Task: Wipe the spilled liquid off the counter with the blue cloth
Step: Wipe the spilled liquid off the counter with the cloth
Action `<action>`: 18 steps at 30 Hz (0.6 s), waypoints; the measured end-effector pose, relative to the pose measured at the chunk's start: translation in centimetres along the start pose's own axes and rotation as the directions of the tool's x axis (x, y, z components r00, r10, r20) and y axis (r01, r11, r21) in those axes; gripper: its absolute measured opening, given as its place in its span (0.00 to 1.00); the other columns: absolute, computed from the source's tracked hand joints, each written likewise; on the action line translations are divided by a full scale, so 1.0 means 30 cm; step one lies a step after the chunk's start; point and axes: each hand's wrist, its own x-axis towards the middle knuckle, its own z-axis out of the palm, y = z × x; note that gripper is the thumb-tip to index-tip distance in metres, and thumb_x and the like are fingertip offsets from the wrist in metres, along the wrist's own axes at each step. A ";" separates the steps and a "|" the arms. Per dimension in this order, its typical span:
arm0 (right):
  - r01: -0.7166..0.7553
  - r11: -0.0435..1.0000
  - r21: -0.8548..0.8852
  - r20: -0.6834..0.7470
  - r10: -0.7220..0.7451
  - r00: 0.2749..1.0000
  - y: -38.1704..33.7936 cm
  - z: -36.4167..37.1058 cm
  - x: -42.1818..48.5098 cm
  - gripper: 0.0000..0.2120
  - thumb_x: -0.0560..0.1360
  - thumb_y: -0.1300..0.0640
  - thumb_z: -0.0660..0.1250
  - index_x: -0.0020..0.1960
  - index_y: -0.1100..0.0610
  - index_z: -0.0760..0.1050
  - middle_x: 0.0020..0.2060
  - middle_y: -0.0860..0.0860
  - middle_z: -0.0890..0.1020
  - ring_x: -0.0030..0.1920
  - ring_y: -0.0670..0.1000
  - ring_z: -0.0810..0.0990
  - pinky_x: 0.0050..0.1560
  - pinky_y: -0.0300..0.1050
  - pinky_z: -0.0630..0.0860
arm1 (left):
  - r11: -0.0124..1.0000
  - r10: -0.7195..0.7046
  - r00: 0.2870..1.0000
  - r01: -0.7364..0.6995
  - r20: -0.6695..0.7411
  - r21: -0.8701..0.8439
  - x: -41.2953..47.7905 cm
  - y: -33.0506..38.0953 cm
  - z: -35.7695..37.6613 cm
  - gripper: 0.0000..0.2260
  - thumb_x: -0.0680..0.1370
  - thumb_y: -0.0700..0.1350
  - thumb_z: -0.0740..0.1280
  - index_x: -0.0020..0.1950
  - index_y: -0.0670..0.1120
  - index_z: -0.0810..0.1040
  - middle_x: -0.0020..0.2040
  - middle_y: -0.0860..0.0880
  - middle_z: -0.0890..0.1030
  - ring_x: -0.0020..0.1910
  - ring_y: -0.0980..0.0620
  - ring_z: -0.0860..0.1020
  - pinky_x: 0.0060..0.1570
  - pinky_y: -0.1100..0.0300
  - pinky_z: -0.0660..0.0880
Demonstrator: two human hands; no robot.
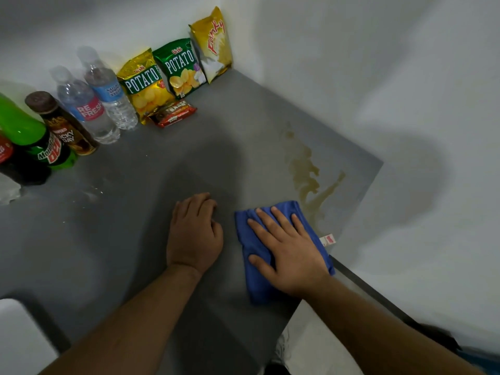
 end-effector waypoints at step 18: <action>-0.039 0.999 0.004 -0.027 0.039 0.999 0.171 -0.049 -0.064 0.34 0.81 0.29 0.50 0.83 0.38 0.50 0.84 0.40 0.51 0.84 0.52 0.44 0.80 0.67 0.44 | 0.997 0.010 1.000 -0.008 -0.026 0.078 -0.004 0.032 0.014 0.20 0.72 0.42 0.57 0.59 0.38 0.79 0.65 0.38 0.78 0.63 0.34 0.76 0.67 0.36 0.72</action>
